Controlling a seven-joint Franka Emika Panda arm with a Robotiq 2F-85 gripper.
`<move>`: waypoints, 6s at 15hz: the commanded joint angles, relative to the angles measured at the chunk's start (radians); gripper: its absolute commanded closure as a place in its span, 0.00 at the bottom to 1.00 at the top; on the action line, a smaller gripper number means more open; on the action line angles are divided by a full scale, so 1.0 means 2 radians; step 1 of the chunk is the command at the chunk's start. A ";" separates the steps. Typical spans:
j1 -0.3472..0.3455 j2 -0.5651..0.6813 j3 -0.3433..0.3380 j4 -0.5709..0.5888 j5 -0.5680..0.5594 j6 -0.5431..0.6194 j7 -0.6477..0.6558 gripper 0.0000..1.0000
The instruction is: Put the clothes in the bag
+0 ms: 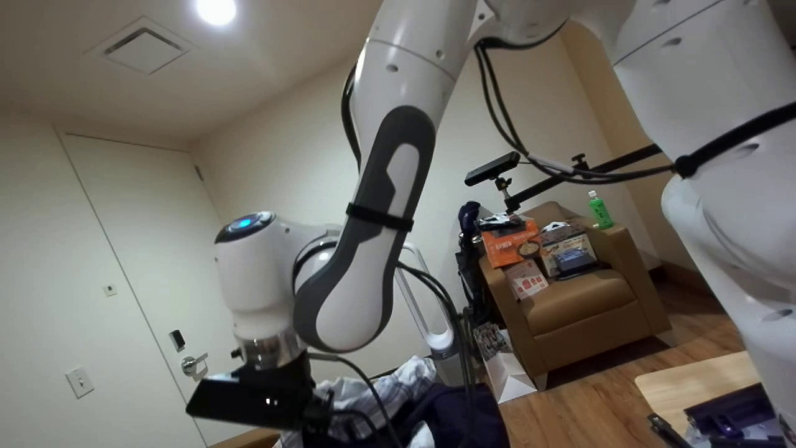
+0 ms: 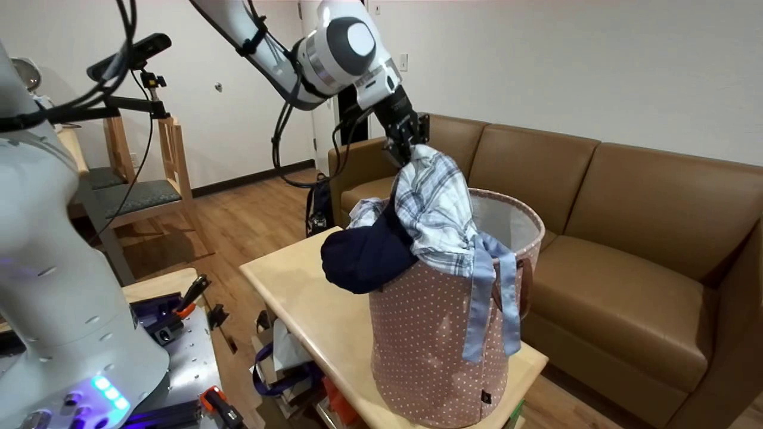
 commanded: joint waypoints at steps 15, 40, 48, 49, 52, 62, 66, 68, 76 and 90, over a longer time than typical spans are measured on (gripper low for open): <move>0.000 0.131 -0.055 0.004 0.434 0.069 -0.263 0.38; 0.045 -0.070 -0.045 -0.087 0.200 -0.073 -0.395 0.00; 0.059 -0.102 -0.018 -0.142 0.207 -0.116 -0.492 0.00; 0.059 -0.106 -0.016 -0.158 0.208 -0.119 -0.513 0.00; 0.049 -0.112 -0.008 -0.202 0.184 -0.107 -0.502 0.00; 0.008 -0.088 -0.007 -0.244 0.160 0.013 -0.462 0.67; -0.025 -0.085 0.006 -0.246 0.058 0.040 -0.353 0.93; -0.039 -0.090 0.010 -0.243 -0.014 0.026 -0.284 0.96; -0.040 -0.176 -0.019 -0.282 -0.057 0.079 -0.187 0.93; -0.198 -0.215 0.002 -0.165 -0.115 0.139 -0.001 0.94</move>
